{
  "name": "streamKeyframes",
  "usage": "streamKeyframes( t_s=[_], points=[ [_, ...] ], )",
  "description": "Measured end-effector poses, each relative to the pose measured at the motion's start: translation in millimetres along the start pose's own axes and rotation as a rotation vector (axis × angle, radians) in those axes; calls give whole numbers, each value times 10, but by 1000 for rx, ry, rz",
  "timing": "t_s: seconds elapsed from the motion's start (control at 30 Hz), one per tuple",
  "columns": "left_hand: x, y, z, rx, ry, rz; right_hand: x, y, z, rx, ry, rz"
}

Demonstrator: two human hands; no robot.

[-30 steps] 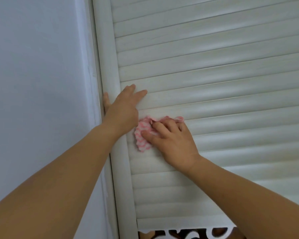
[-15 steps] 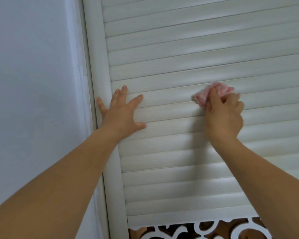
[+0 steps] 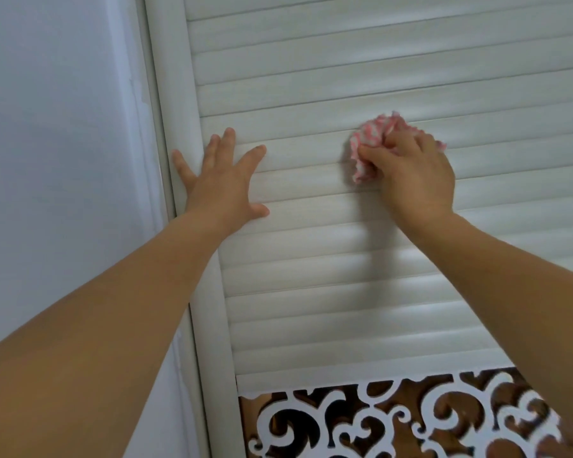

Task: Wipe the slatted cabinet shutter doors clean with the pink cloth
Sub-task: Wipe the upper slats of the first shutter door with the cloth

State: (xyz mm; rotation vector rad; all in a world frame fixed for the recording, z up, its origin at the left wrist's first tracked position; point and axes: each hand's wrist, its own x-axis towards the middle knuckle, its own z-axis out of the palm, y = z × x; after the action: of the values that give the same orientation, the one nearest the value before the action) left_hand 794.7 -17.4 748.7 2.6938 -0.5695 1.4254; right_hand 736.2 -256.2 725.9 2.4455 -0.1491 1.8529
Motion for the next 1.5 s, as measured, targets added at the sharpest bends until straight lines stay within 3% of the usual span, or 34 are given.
streamKeyframes(
  t_s=[0.07, 0.13, 0.43, 0.6, 0.73, 0.87, 1.03, 1.23, 1.37, 1.43, 1.5],
  points=[
    [3, -4, 9, -14, 10, -4, -13, -27, 26, 22, 81, 148],
    [5, -4, 13, -34, 22, -6, -27, -207, 88, 43, 140, 181],
    [17, 31, 79, -133, 129, -41, -409, -868, 331, 15, 125, -242],
    [-11, 118, 94, -121, 185, -35, -668, -648, 389, 36, 166, -379],
    [-28, 382, 74, -118, 214, 133, -787, -350, 326, 11, 143, -361],
    [-25, 798, 77, -150, 187, 259, -793, -29, 238, -18, 148, -291],
    [-1, 1086, 172, -194, 253, 214, -786, 551, 104, -76, 39, -136],
    [7, 1166, 208, -197, 258, 155, -707, 1331, -143, 47, 27, 422],
    [6, 1178, 202, -261, 243, 144, -626, 1210, -79, 147, 137, 640],
    [4, 1183, 197, -275, 239, 138, -612, 1005, 24, 148, 161, 572],
    [4, 1190, 203, -274, 244, 128, -620, 765, 105, 113, 184, 365]
  ],
)
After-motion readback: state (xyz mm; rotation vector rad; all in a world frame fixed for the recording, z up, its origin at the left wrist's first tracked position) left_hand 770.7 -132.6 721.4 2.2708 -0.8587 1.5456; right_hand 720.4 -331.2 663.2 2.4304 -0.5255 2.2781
